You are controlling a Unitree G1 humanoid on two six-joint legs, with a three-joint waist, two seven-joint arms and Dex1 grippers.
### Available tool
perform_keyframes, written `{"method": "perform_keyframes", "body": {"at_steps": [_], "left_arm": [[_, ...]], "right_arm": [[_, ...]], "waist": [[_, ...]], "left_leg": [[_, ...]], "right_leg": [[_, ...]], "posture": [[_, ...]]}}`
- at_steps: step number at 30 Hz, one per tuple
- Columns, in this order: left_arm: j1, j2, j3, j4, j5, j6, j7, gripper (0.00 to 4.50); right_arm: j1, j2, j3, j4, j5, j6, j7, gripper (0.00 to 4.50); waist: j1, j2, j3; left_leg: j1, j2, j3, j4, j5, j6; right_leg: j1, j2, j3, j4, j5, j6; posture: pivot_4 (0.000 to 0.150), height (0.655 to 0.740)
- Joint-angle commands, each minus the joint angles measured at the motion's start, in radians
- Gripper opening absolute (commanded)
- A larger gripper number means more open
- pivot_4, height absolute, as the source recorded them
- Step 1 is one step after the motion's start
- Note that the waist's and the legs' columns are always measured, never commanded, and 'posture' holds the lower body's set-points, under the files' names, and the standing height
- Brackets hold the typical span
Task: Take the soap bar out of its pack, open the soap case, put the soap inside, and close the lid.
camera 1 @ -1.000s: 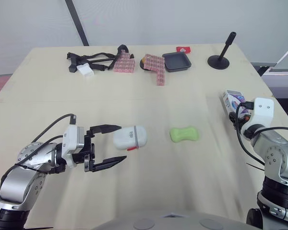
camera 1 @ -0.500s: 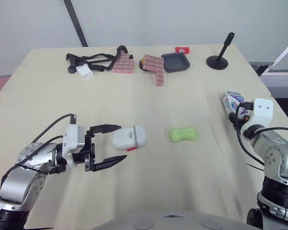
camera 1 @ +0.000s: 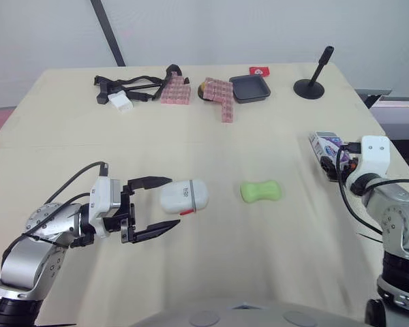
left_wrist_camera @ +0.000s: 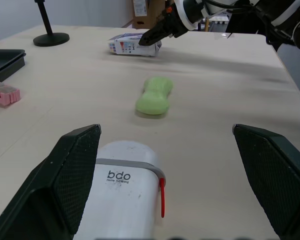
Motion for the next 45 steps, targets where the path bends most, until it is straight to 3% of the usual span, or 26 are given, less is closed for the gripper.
{"method": "perform_keyframes", "body": {"at_steps": [1, 5, 10, 15, 22, 35, 39, 45], "left_arm": [[0.001, 0.000, 0.003, -0.021, 0.009, -0.019, 0.000, 4.50], [-0.017, 0.002, -0.004, 0.007, 0.027, -0.026, -0.009, 4.50], [-0.055, 0.003, -0.016, 0.046, 0.047, -0.028, -0.019, 4.50], [-0.090, 0.014, -0.028, 0.085, 0.071, -0.035, -0.034, 4.50], [-0.151, 0.039, -0.043, 0.156, 0.116, -0.055, -0.078, 4.50], [-0.202, 0.077, -0.096, 0.230, 0.213, -0.116, -0.141, 4.50], [-0.237, 0.065, -0.133, 0.287, 0.298, -0.169, -0.104, 4.50], [-0.277, 0.048, -0.177, 0.310, 0.324, -0.163, -0.081, 4.50]], "right_arm": [[-0.008, -0.097, -0.002, -0.023, -0.014, -0.149, 0.098, 4.46], [-0.041, -0.180, -0.020, 0.005, 0.118, -0.416, 0.423, 4.46], [0.060, -0.231, -0.010, 0.005, 0.261, -0.527, 0.729, 4.46], [0.216, -0.288, 0.041, 0.040, 0.253, -0.715, 1.003, 4.46], [0.284, -0.320, 0.078, 0.161, 0.235, -0.895, 1.221, 4.46], [0.303, -0.346, 0.105, 0.177, 0.242, -0.928, 1.237, 4.46], [0.313, -0.354, 0.104, 0.171, 0.241, -0.923, 1.215, 4.46], [0.327, -0.361, 0.100, 0.174, 0.243, -0.932, 1.206, 4.46]], "waist": [[-0.001, 0.000, 0.000], [-0.007, 0.000, 0.000], [0.001, -0.001, 0.000], [0.001, -0.001, 0.000], [-0.015, -0.001, 0.000], [-0.026, -0.002, -0.001], [-0.025, -0.001, -0.001], [-0.026, -0.001, -0.001]], "left_leg": [[0.000, 0.000, 0.000, 0.000, 0.000, 0.000], [0.000, 0.000, 0.000, -0.001, 0.000, 0.000], [-0.001, 0.001, 0.000, -0.001, 0.001, 0.002], [-0.004, 0.002, 0.000, 0.000, 0.001, 0.005], [-0.004, 0.004, 0.000, 0.002, 0.002, 0.009], [-0.012, 0.003, 0.000, 0.005, 0.004, 0.022], [-0.014, 0.003, 0.000, 0.006, 0.005, 0.024], [-0.017, 0.003, 0.000, 0.011, 0.006, 0.025]], "right_leg": [[0.000, 0.000, 0.000, 0.000, 0.000, 0.000], [0.000, 0.000, 0.000, 0.000, 0.000, 0.000], [0.001, 0.000, -0.001, -0.002, 0.000, 0.000], [0.001, -0.002, -0.003, -0.004, 0.000, -0.001], [0.000, -0.004, -0.003, -0.001, -0.001, -0.005], [-0.004, -0.011, -0.013, 0.001, -0.002, -0.008], [-0.004, -0.014, -0.017, 0.001, -0.003, -0.009], [-0.008, -0.018, -0.023, 0.005, -0.004, -0.010]], "posture": [[0.150, 0.7374], [0.150, 0.7374], [0.150, 0.7374], [0.150, 0.7374], [0.150, 0.7374], [0.150, 0.7374], [0.150, 0.7374], [0.150, 0.7374]]}}
